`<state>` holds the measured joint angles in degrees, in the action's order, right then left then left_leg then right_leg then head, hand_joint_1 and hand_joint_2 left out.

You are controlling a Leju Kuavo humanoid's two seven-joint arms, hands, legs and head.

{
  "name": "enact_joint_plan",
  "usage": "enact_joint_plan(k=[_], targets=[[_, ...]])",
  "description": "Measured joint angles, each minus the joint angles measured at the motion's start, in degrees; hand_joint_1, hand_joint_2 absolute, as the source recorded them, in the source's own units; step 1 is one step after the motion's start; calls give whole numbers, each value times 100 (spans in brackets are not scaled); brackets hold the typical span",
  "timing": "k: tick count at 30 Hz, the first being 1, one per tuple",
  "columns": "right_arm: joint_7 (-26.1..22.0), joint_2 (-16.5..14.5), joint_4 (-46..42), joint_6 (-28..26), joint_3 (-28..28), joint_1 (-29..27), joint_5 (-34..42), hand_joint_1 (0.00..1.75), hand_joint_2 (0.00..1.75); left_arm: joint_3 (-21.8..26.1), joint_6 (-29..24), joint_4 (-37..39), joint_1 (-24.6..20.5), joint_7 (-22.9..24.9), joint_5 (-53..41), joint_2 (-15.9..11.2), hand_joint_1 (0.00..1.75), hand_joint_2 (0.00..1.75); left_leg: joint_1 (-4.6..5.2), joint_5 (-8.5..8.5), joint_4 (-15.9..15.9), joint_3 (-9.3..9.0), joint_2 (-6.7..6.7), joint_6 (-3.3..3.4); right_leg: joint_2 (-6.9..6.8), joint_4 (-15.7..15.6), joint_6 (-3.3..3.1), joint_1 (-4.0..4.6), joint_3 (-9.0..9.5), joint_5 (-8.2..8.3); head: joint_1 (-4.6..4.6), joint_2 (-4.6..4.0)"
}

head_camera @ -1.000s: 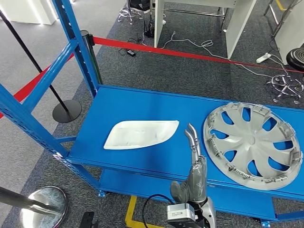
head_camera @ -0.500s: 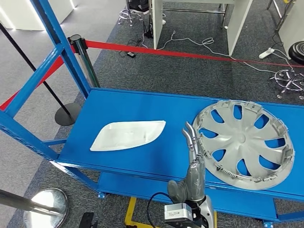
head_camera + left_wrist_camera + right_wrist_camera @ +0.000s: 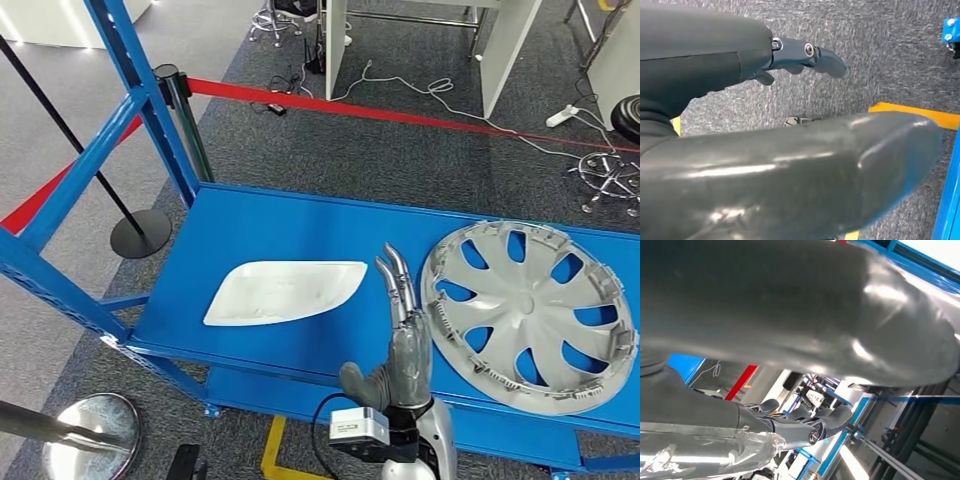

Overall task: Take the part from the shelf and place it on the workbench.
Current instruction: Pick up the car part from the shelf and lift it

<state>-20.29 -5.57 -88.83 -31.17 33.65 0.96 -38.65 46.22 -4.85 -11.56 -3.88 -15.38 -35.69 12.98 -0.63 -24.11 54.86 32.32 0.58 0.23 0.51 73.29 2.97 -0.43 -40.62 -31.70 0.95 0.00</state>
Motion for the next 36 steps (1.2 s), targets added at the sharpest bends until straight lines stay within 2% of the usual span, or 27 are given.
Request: enact_joint_plan(k=[1, 2, 3, 4, 5, 6, 9, 11, 13, 14, 15, 16, 18, 19, 20, 21, 24, 25, 26, 28, 29, 30, 31, 32, 34, 35, 36], targets=[[13, 3, 14, 21, 0, 9, -2, 0, 0, 1, 13, 0, 3, 23, 11, 7, 0, 44, -20, -38, 19, -36, 8, -25, -3, -157, 28, -18, 51, 192, 1, 0], [23, 4, 25, 37, 1, 21, -3, 0, 0, 3, 28, 0, 2, 42, 19, 11, 0, 87, -45, -80, 51, -68, 18, -61, -8, -493, 65, -44, 175, 452, -2, 0], [28, 4, 42, 49, 4, 43, -4, 0, 0, 5, 39, 0, -5, 62, 25, 10, 0, 131, -61, -122, 92, -84, 30, -106, -1, -816, 107, -55, 316, 634, -11, 0], [33, 3, 58, 60, 10, 69, -1, 0, 0, 10, 50, 0, -14, 90, 29, 9, 0, 175, -65, -158, 154, -73, 39, -151, 11, -1100, 121, -70, 443, 738, -31, 0], [38, 2, 79, 73, 17, 91, 6, 0, 0, 19, 62, 0, -24, 119, 32, 8, 0, 175, -59, -177, 204, -49, 46, -190, 33, -1252, 111, -77, 507, 762, -25, 0], [42, 1, 101, 86, 26, 108, 15, 0, 0, 30, 76, 0, -30, 151, 33, 5, 0, 175, -46, -178, 236, -15, 50, -224, 60, -1269, 82, -71, 516, 720, -17, 0], [48, -4, 157, 115, 60, 145, 64, 0, 0, 67, 130, 0, -34, 203, 38, 6, 0, 175, -40, -216, 306, 56, 38, -285, 86, -1251, -40, -87, 452, 715, 33, 0], [46, -14, 189, 123, 75, 185, 108, 0, 0, 83, 151, 0, -45, 205, 38, 7, 0, 175, -35, -501, 702, 221, 17, -315, 66, -1264, -124, -94, 437, 729, 45, 0], [40, -20, 220, 124, 79, 206, 156, 0, 0, 91, 157, 0, -57, 204, 33, 8, 0, 175, -29, -899, 1461, 542, 7, -320, 36, -1269, -181, -72, 414, 751, 52, 0], [36, -20, 237, 123, 79, 208, 181, 0, 0, 94, 157, 0, -58, 204, 28, 7, 0, 175, -27, -1021, 1772, 671, 7, -308, 26, -1269, -203, -55, 396, 764, 51, 0], [31, -20, 255, 121, 80, 210, 202, 0, 0, 96, 158, 0, -58, 202, 23, 5, 0, 131, -20, -1043, 1913, 720, 7, -285, 21, -1269, -223, -38, 379, 779, 52, 0], [26, -21, 271, 120, 81, 213, 221, 0, 0, 98, 160, 0, -59, 200, 18, 4, 0, 87, -8, -959, 1836, 658, 7, -249, 20, -1271, -239, -21, 362, 799, 51, 0], [14, -35, 290, 116, 85, 228, 241, 0, 0, 99, 172, -1, -70, 186, 13, -2, 0, 0, 44, -631, 1176, 256, 7, -142, 25, -1275, -249, 2, 336, 839, 51, 0], [9, -45, 293, 112, 86, 240, 251, 0, 0, 100, 186, -1, -85, 163, 12, -4, 0, 0, 75, -510, 777, 33, 7, -85, 29, -1270, -242, 19, 318, 858, 54, 0], [3, -54, 295, 107, 87, 251, 258, 0, 0, 101, 206, -2, -104, 125, 11, -6, 0, 0, 100, -443, 491, -117, 8, -58, 27, -1271, -225, 28, 300, 880, 55, 1], [-4, -59, 299, 102, 88, 258, 268, 0, 0, 101, 227, -2, -119, 74, 9, -8, 0, 0, 118, -421, 324, -190, 12, -42, 22, -1277, -201, 33, 284, 905, 59, 1], [-35, -61, 318, 81, 89, 260, 308, 0, 0, 104, 268, -2, -103, -63, -17, -13, 0, 0, 111, -344, 232, -168, 15, -9, 10, -1309, -102, 29, 252, 965, 63, 0], [-48, -62, 322, 72, 89, 260, 317, 0, 0, 106, 274, -2, -93, -92, -32, -15, 0, 0, 98, -302, 212, -161, 8, 18, 7, -1230, -70, 28, 212, 893, 51, 0], [-57, -62, 325, 62, 89, 259, 320, 0, 0, 108, 278, -2, -90, -109, -47, -15, 0, 0, 82, -263, 193, -150, -1, 41, 3, -1029, -38, 28, 130, 743, 35, 0], [-68, -62, 337, 50, 89, 254, 324, 0, 0, 109, 279, -2, -90, -132, -71, -15, 0, 0, 75, -220, 190, -108, -16, 73, -5, -331, 14, 20, -121, 316, 5, 0], [-69, -62, 347, 46, 89, 248, 326, 0, 0, 110, 279, -2, -86, -138, -80, -16, 0, 0, 75, -203, 192, -88, -22, 76, -6, 8, 32, 17, -226, 155, 2, 0], [-69, -62, 357, 44, 89, 240, 327, 0, 0, 110, 278, -2, -79, -143, -88, -18, 0, 0, 75, -187, 193, -72, -26, 73, -6, 193, 43, 16, -257, 88, 2, 0], [-69, -62, 364, 42, 89, 234, 329, 0, 0, 111, 278, -2, -74, -146, -96, -19, 0, 0, 73, -176, 195, -62, -27, 66, -8, 149, 47, 15, -172, 127, 1, 0], [-70, -62, 369, 42, 89, 230, 329, 0, 0, 111, 278, -2, -71, -146, -103, -18, 0, 0, 71, -168, 198, -58, -28, 57, -11, -123, 46, 12, 24, 256, 2, 0], [-73, -62, 371, 42, 89, 236, 331, 0, 0, 113, 278, -2, -74, -149, -110, -18, 0, 0, 77, -162, 218, -50, -24, 24, -14, -930, 28, 6, 520, 496, 0, 0], [-76, -63, 372, 40, 90, 239, 332, 0, 0, 113, 278, -2, -75, -151, -112, -20, 0, 0, 87, -156, 232, -38, -21, 0, -8, -1206, -5, 6, 677, 554, 5, 0], [-78, -65, 373, 38, 90, 240, 333, 0, 0, 114, 278, -2, -76, -154, -113, -22, 0, 0, 97, -146, 239, -24, -19, -30, 2, -1342, -43, 11, 746, 563, 14, 0]])
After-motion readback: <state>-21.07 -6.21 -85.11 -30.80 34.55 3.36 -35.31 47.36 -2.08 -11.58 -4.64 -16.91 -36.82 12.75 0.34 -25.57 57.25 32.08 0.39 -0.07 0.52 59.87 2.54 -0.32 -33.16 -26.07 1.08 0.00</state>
